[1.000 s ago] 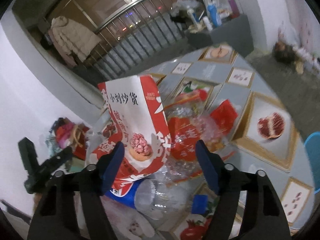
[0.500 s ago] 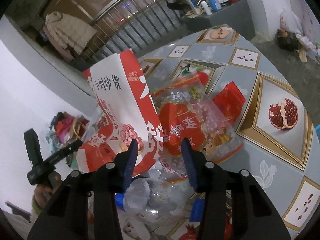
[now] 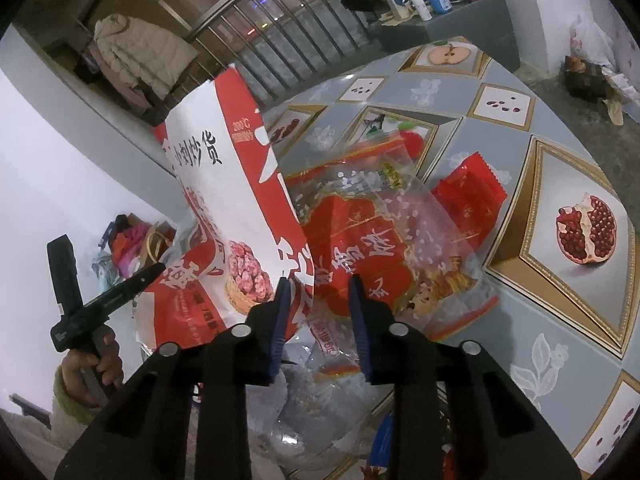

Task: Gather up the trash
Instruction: 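Close left tool on container rim while right tool closes on snack bag edge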

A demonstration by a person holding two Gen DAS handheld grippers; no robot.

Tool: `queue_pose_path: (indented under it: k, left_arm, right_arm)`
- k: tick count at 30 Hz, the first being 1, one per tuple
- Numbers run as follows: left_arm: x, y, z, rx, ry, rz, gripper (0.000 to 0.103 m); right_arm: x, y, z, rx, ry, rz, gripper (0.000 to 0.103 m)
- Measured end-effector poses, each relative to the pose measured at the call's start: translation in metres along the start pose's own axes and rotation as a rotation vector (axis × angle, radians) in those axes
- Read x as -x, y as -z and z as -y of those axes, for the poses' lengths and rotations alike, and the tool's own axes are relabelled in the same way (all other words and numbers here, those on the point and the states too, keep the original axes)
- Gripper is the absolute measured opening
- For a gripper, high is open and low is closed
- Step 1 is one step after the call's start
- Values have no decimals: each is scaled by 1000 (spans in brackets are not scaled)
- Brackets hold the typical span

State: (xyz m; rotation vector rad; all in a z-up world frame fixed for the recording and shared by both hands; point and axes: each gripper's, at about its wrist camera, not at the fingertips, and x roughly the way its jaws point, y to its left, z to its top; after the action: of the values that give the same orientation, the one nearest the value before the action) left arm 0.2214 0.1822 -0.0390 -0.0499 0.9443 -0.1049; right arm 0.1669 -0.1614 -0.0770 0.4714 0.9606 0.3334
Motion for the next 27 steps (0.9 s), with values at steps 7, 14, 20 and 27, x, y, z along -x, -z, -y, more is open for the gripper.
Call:
queue_pose_path:
  k: [7,14,20,27]
  left_arm:
    - [-2,-3,6,-18,-23,0,12]
    - [-2,-3,10,-38,-40,9,6]
    - [0,-4,13,-50,-42,19,5]
    - [6,-4,15,-51,-43,38,5]
  right_arm:
    - [-2,1,-1,10,-15,-6,17]
    - [-5,2,-3,20,-21,-9,12]
    - [-5,1,-2,24,-33,-1,8]
    - [4,-1,-3,41,-60,21,5]
